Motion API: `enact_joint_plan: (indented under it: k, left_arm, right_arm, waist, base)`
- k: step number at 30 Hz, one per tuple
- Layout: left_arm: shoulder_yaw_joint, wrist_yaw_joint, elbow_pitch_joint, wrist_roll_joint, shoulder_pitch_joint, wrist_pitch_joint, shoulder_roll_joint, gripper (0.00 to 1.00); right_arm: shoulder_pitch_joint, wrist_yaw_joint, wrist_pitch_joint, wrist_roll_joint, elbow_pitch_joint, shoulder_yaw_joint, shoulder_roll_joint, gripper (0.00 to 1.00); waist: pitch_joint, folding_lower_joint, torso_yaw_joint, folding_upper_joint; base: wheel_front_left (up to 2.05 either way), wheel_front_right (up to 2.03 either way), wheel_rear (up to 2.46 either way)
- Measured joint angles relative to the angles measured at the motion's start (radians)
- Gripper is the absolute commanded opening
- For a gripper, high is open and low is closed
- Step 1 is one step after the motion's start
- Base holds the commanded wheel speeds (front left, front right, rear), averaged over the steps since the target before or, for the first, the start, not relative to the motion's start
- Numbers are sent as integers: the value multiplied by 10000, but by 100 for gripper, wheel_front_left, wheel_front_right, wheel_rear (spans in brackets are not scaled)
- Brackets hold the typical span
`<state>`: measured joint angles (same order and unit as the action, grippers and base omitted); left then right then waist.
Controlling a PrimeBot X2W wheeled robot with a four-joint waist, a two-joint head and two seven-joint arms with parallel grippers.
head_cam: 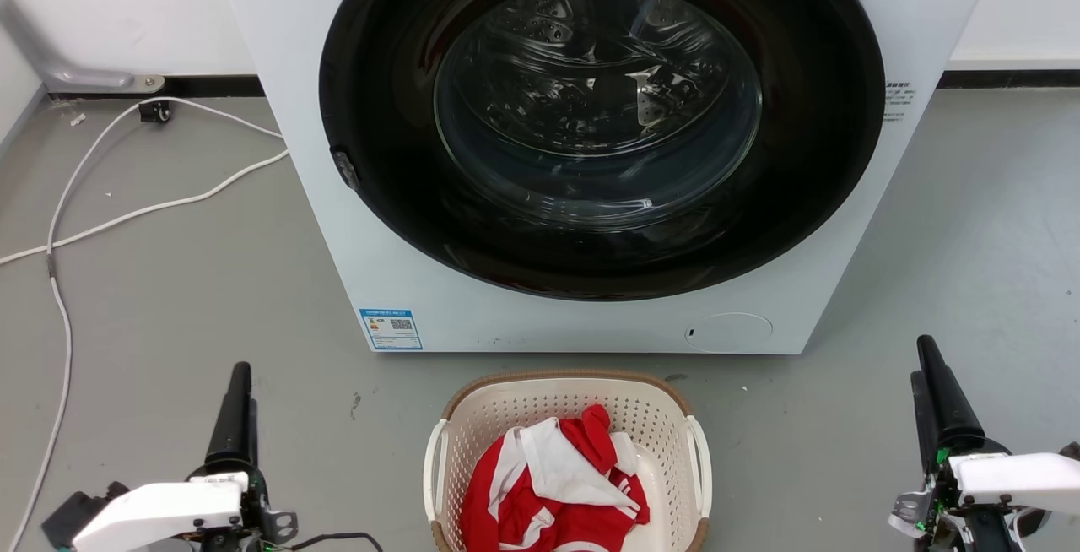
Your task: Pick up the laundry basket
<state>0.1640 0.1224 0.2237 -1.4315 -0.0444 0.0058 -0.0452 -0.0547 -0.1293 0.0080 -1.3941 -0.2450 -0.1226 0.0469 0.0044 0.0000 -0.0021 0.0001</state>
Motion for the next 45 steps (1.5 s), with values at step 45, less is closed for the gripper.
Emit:
enact_joint_plan:
  k: [45]
  left_arm:
    - [-3168,-2142,-3697,9929,404,-1505,-888,100]
  right_arm:
    - [52,0,-1528,10320,2412,957,6,100]
  waist:
    - [191,0,-71,0]
  base:
    - [0,0,0]
